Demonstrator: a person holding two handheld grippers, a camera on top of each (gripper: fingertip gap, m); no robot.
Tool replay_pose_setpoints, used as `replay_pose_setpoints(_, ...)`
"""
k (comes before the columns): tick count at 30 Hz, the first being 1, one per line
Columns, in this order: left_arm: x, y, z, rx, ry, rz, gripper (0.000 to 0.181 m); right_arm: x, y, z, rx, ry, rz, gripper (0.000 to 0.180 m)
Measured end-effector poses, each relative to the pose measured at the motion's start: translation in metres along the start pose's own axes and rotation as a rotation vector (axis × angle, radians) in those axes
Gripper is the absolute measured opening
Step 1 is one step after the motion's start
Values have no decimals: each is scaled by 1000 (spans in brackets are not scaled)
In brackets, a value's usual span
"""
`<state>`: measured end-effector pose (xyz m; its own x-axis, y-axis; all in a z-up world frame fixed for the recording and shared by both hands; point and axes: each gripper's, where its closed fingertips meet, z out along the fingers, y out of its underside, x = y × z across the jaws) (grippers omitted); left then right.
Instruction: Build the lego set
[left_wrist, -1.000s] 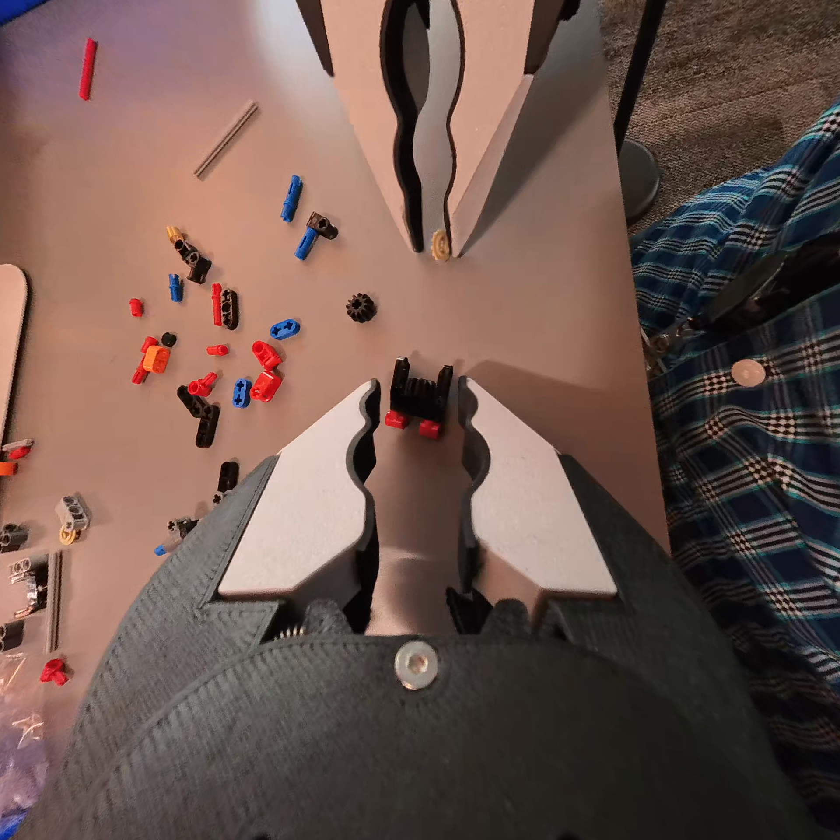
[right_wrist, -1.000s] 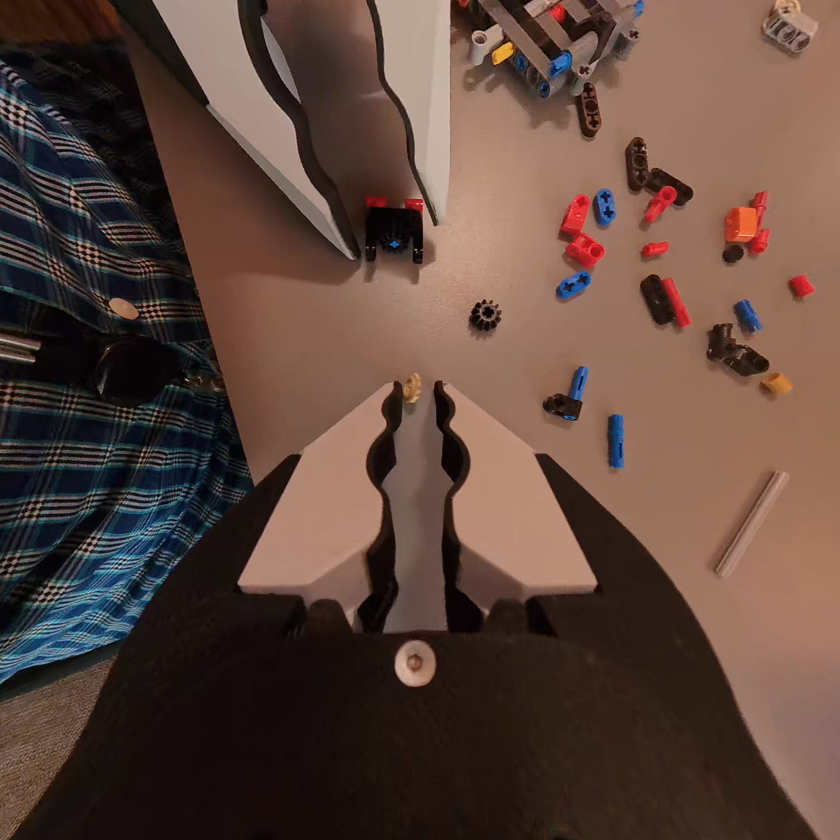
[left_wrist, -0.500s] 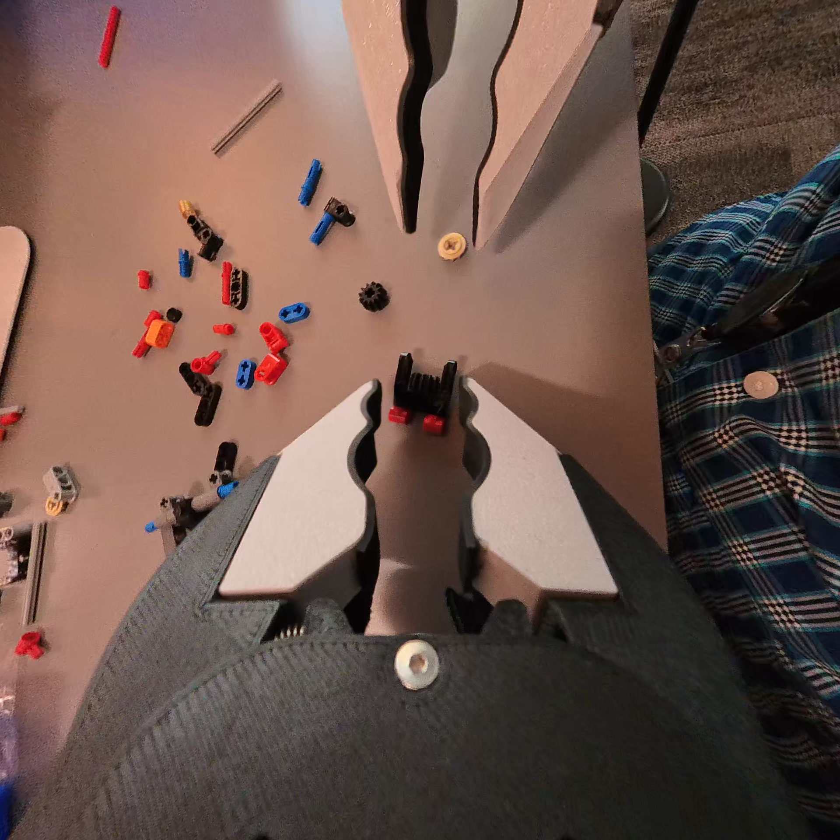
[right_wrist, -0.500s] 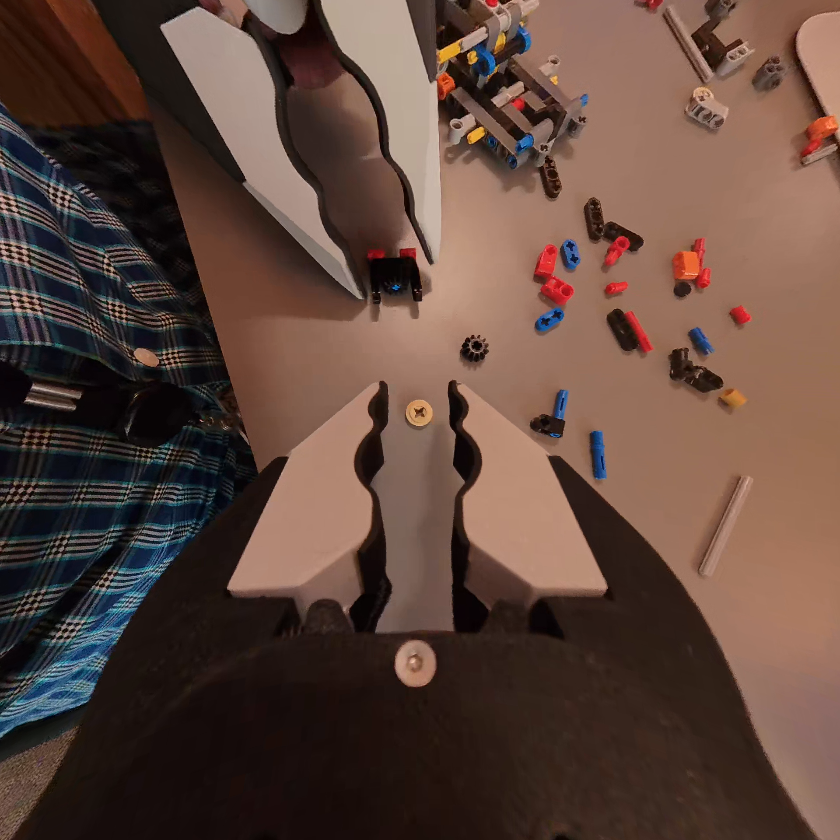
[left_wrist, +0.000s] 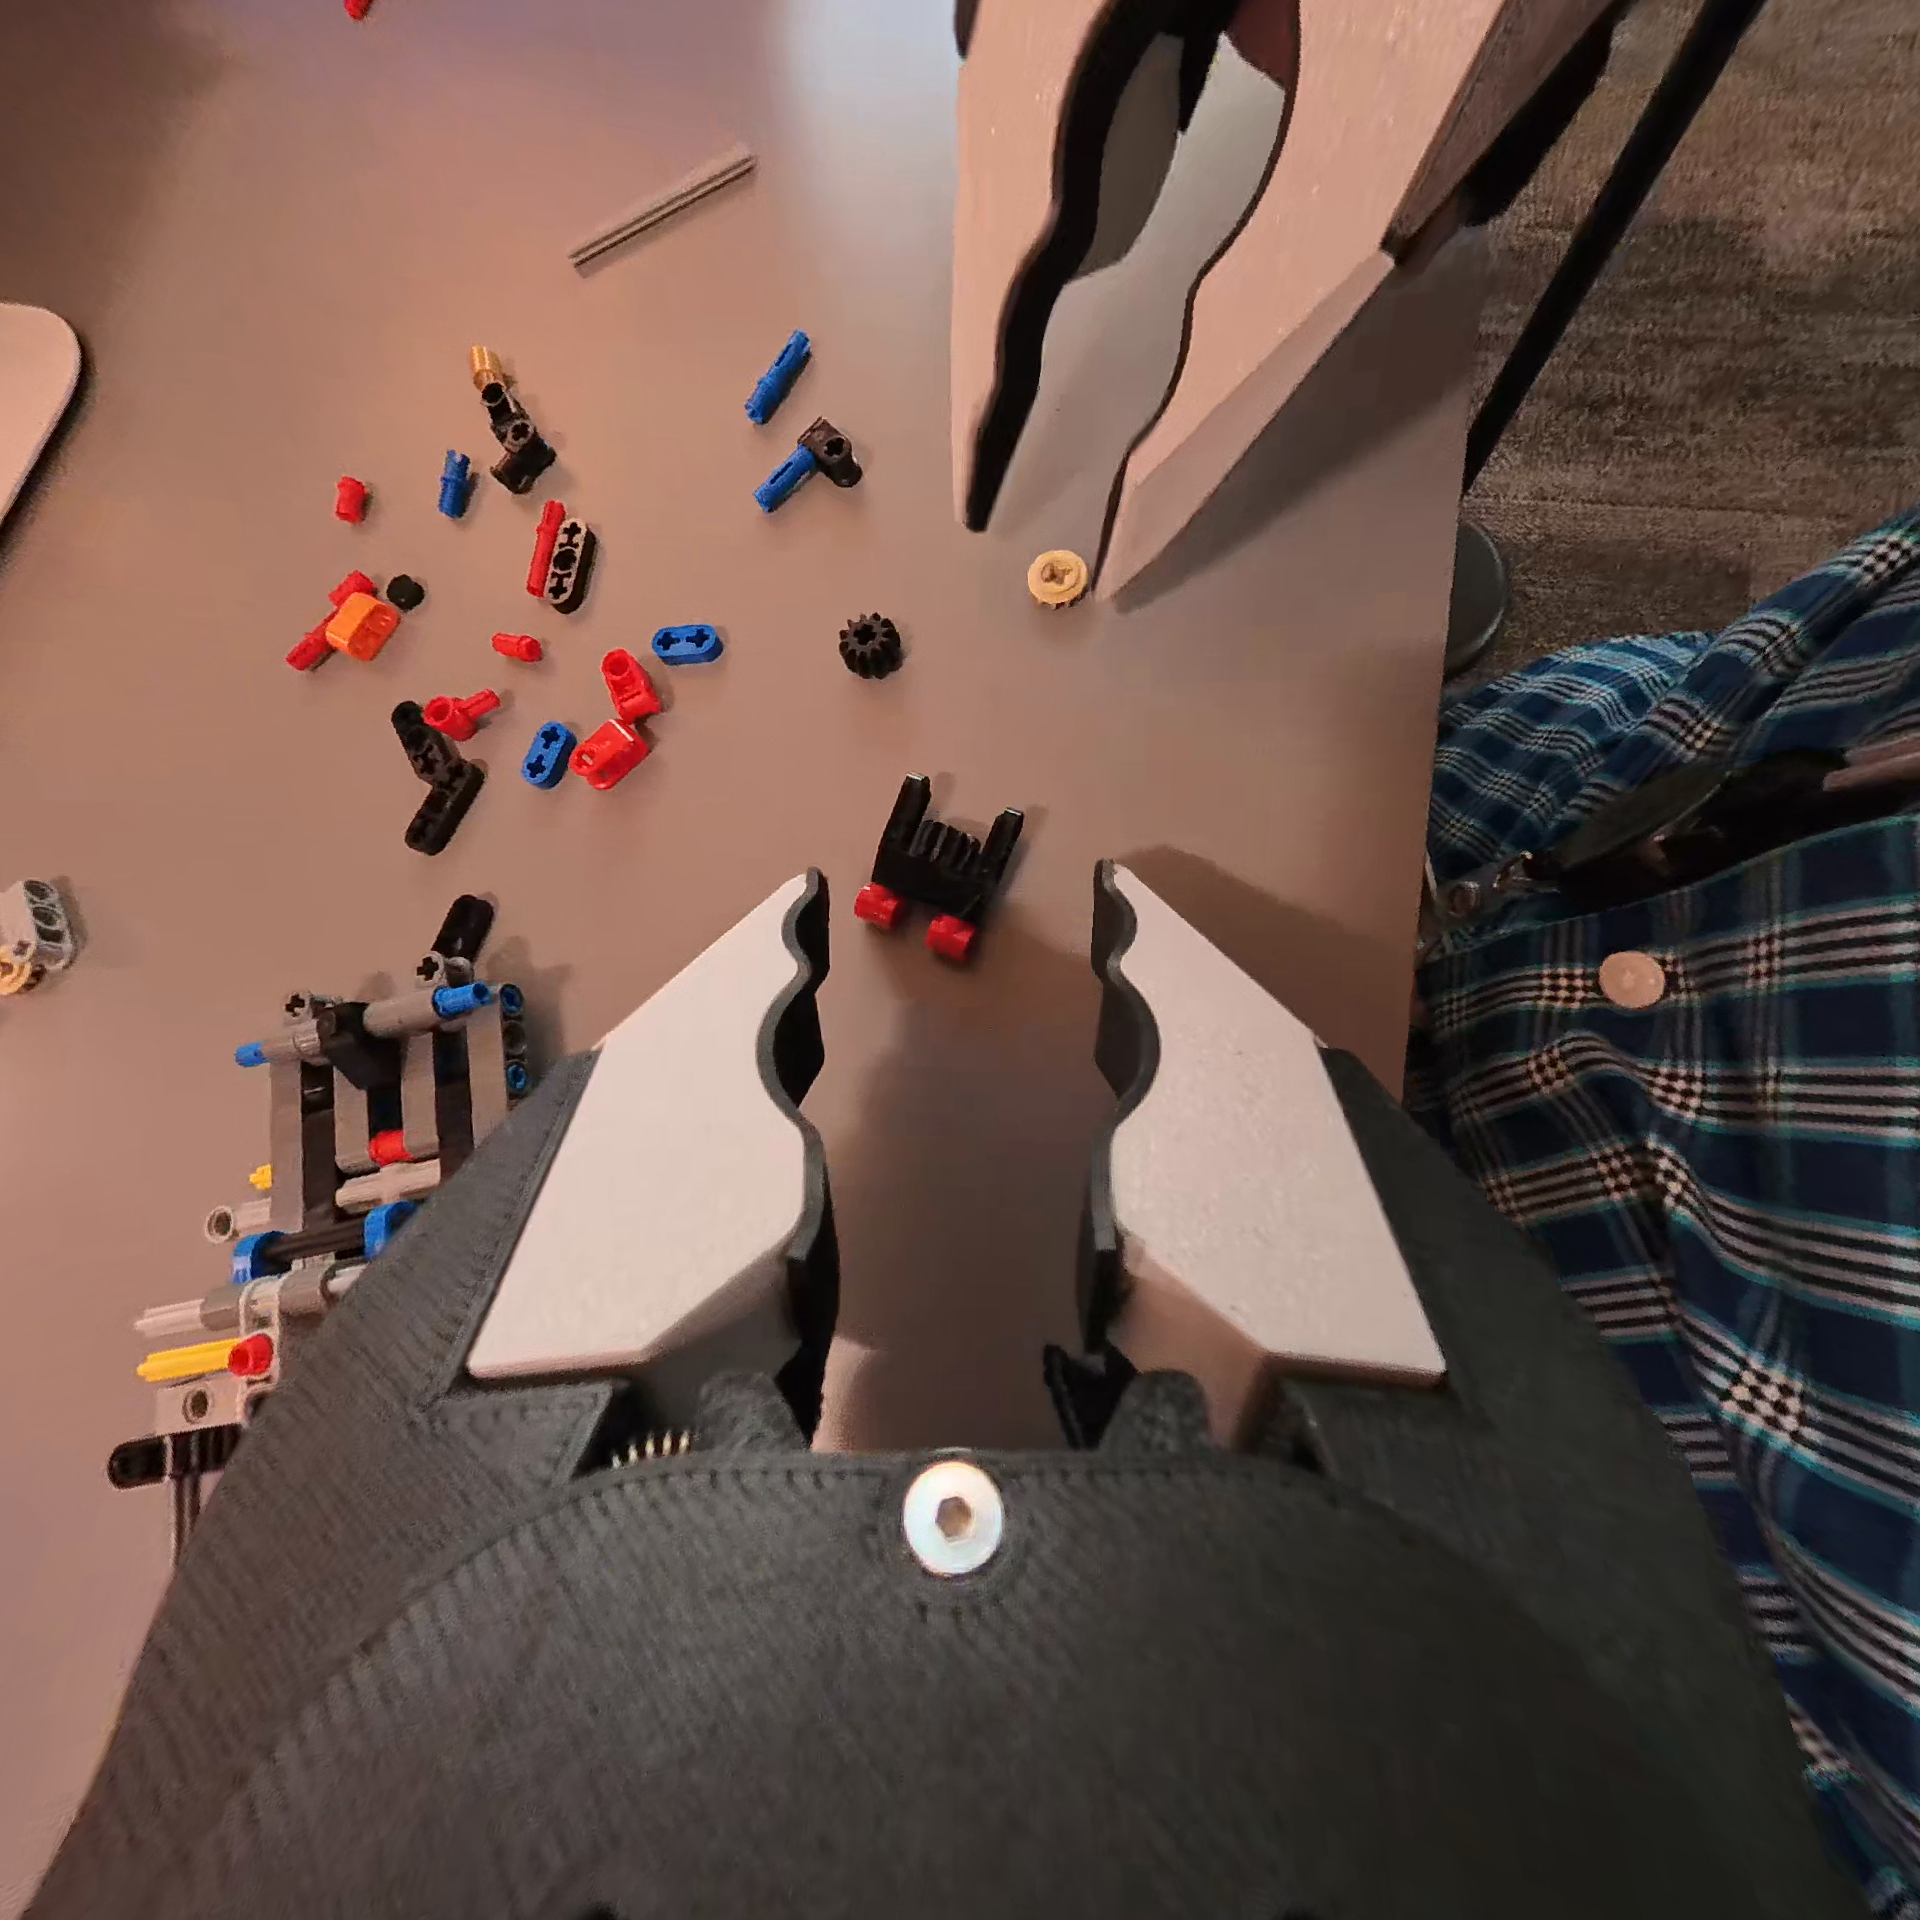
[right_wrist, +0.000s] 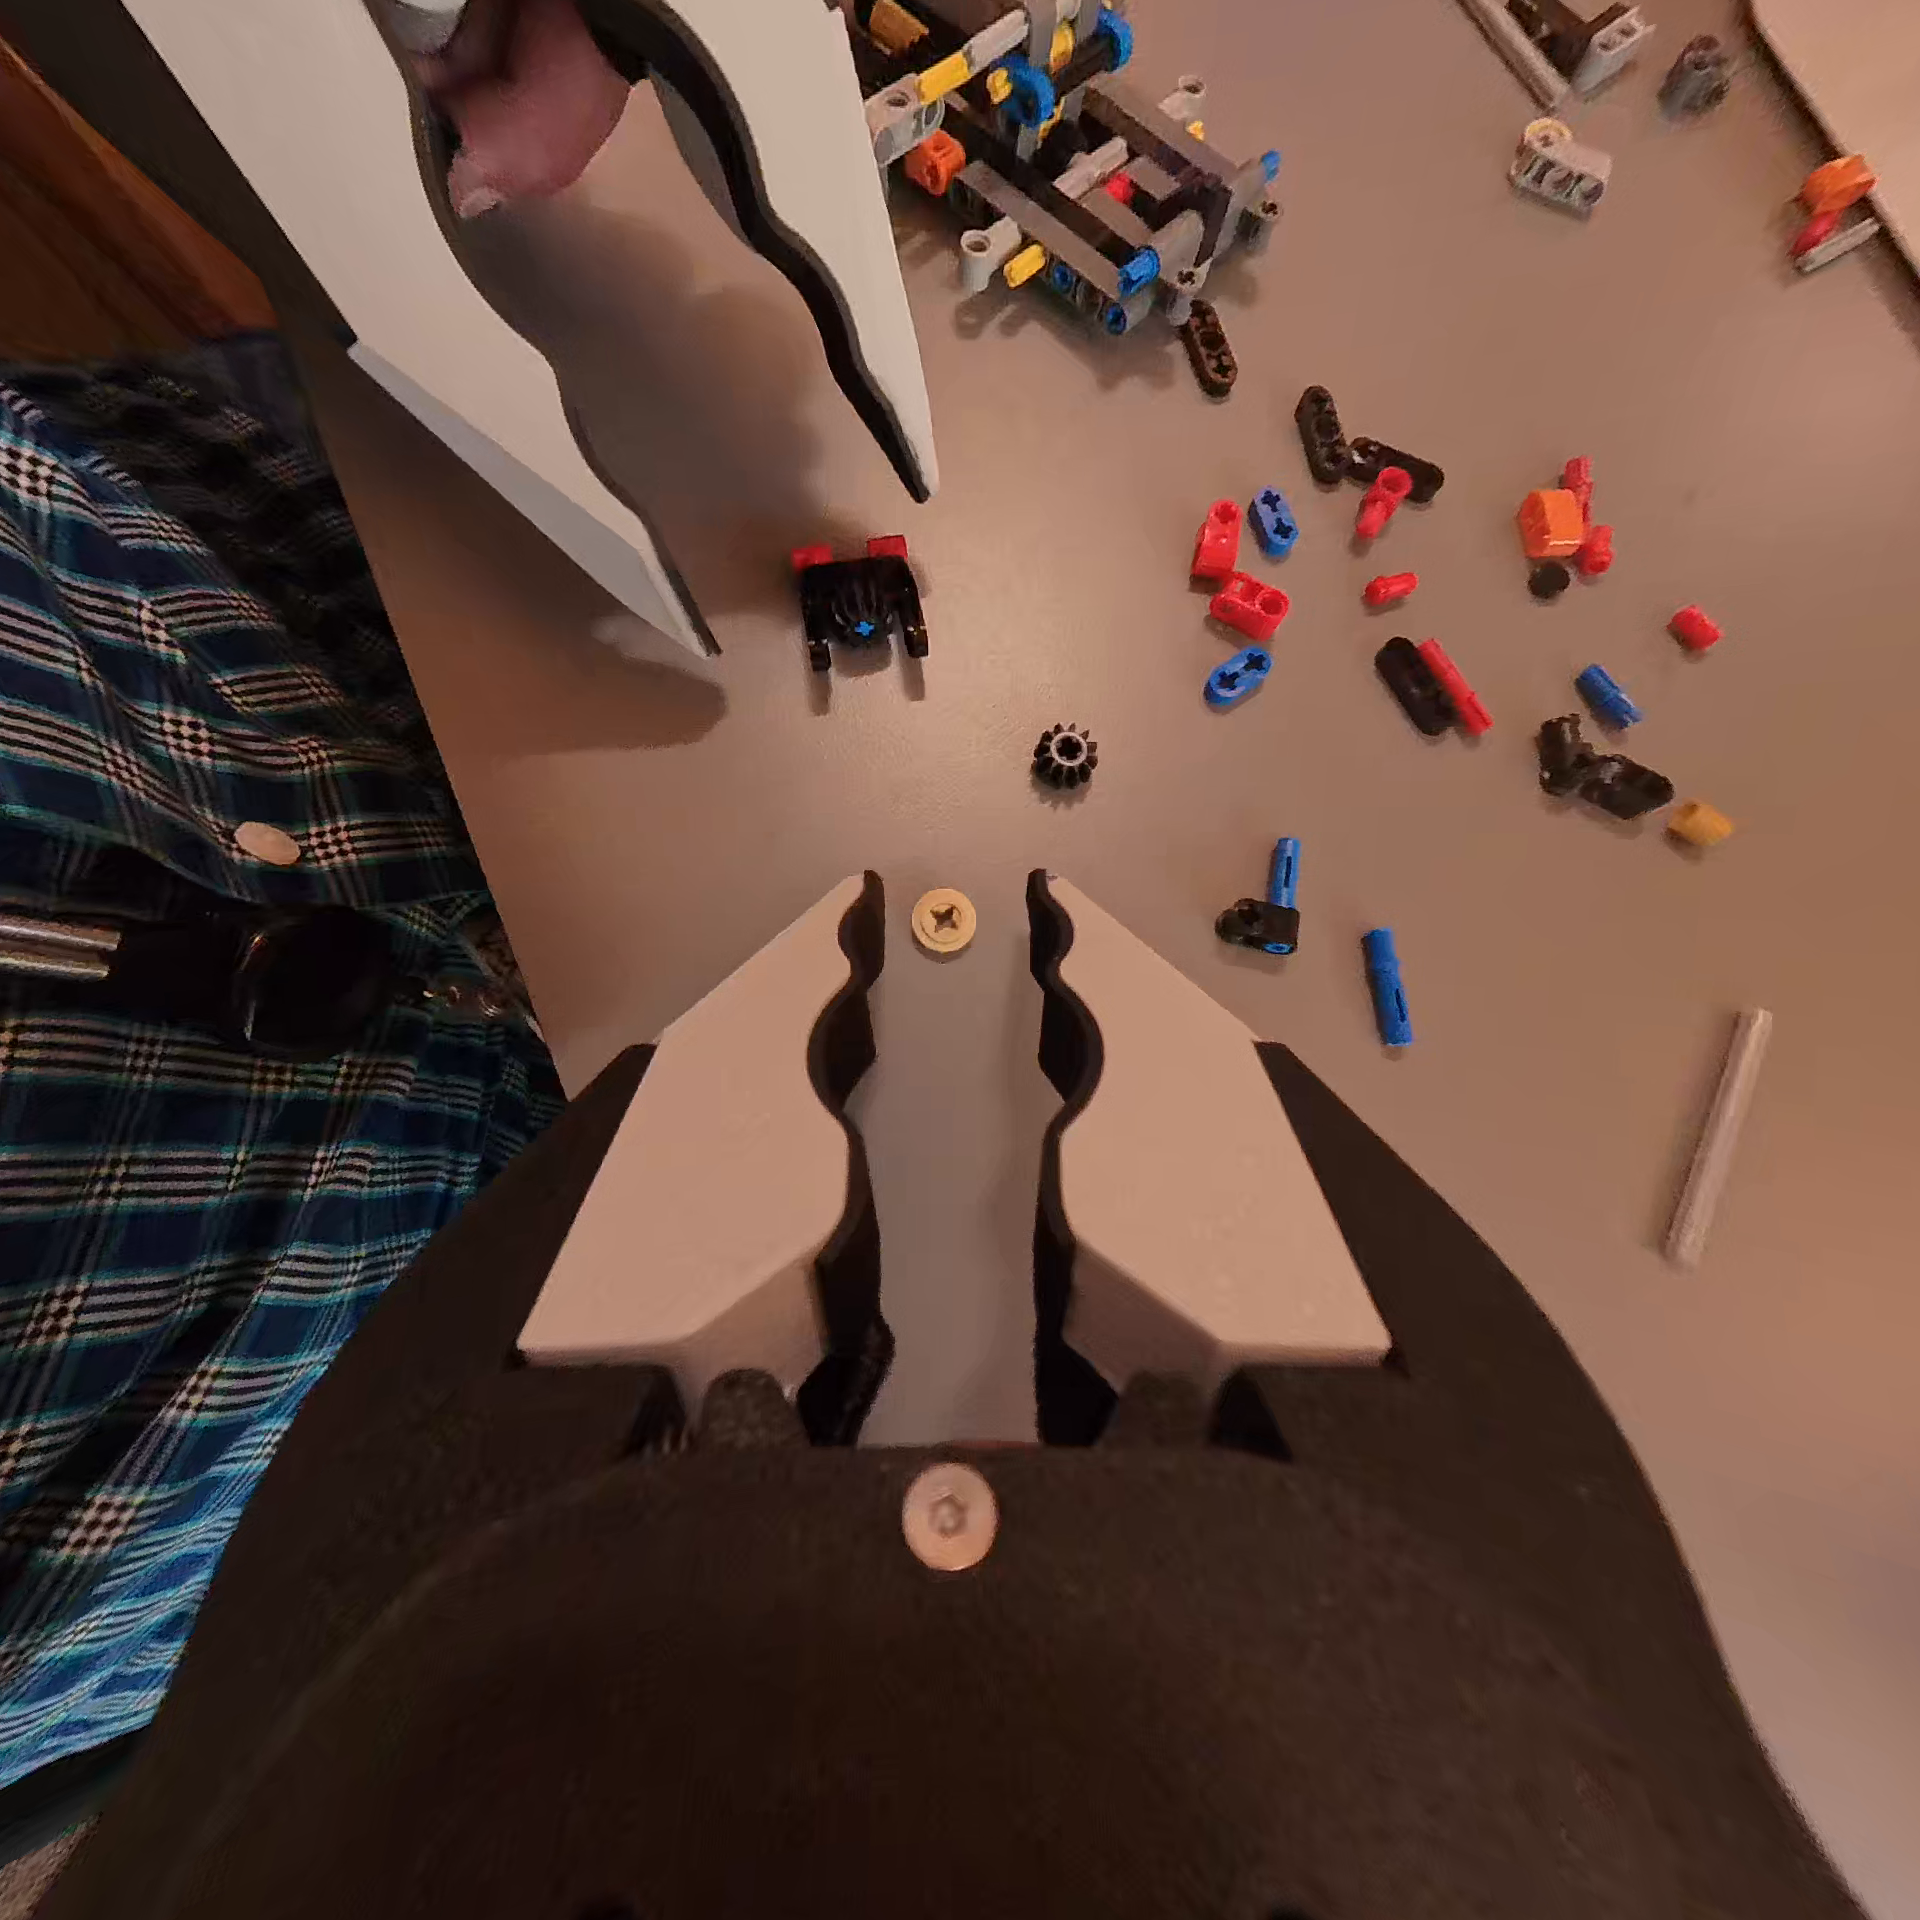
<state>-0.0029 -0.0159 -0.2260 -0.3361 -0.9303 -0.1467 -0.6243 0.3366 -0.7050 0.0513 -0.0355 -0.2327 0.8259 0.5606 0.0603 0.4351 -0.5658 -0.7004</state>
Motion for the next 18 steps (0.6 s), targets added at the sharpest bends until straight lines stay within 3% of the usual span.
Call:
replay_pose_setpoints(10,-2,4,8,-39,23,54,29,-16,-27,16,39,-52,-89,25)
replay_pose_setpoints(18,-3,1,10,-41,32,102,24,-2,-5,-9,-6,-49,-42,20)
